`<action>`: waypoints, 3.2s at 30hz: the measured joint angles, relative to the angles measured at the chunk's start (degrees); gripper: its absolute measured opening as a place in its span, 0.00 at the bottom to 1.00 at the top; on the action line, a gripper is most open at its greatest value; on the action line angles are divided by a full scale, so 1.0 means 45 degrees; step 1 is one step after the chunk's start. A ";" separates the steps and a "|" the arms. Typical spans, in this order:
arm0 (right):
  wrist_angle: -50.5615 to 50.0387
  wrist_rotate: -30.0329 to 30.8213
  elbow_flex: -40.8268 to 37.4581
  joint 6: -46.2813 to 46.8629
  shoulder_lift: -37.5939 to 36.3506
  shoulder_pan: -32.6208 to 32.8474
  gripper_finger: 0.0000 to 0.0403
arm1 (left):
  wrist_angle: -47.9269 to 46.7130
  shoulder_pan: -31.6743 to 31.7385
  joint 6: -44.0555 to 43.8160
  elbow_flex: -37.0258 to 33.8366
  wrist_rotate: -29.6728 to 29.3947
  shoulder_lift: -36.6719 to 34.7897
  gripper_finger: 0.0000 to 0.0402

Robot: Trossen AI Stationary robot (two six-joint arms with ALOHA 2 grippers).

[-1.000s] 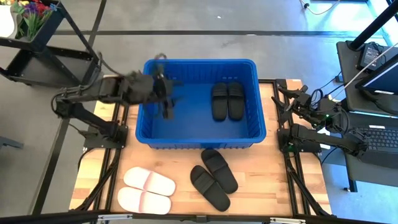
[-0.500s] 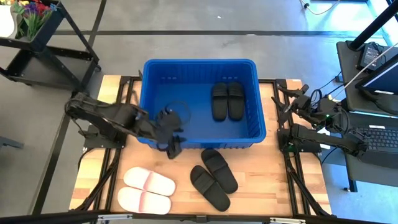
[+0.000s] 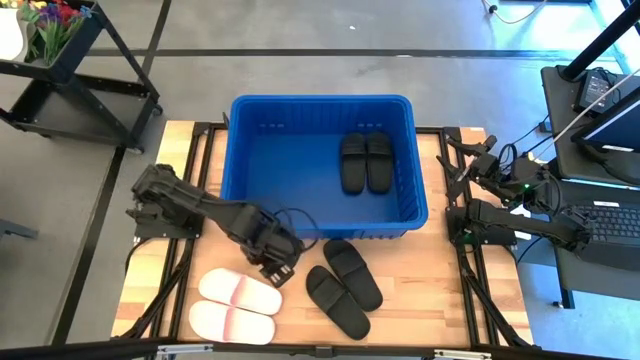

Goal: Pick and place slides into bin
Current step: Put the right pink slide into the blue container

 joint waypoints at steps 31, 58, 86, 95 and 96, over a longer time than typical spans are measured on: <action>-0.0015 -0.0007 0.0000 0.0039 0.0000 0.0000 0.59 | -0.0511 -0.1638 -0.3615 -0.2984 0.3314 0.3363 0.46; -0.0019 -0.0007 0.0000 -0.0797 0.0000 0.0000 0.59 | 0.0901 -0.1623 -0.3489 -0.5192 0.4259 0.3358 0.20; -0.0012 -0.0006 0.0000 -0.1574 0.0000 0.0002 0.59 | 0.2649 -0.0107 -0.2320 -0.2099 0.3572 -0.1990 0.01; 0.0000 -0.0002 0.0000 -0.1574 0.0000 0.0001 0.59 | 0.2975 0.1337 0.1471 0.0146 -0.2985 -0.3489 0.01; 0.0005 -0.0007 0.0000 -0.1574 0.0000 0.0002 0.59 | 0.2891 0.1574 0.2153 0.0423 -0.3604 -0.3495 0.01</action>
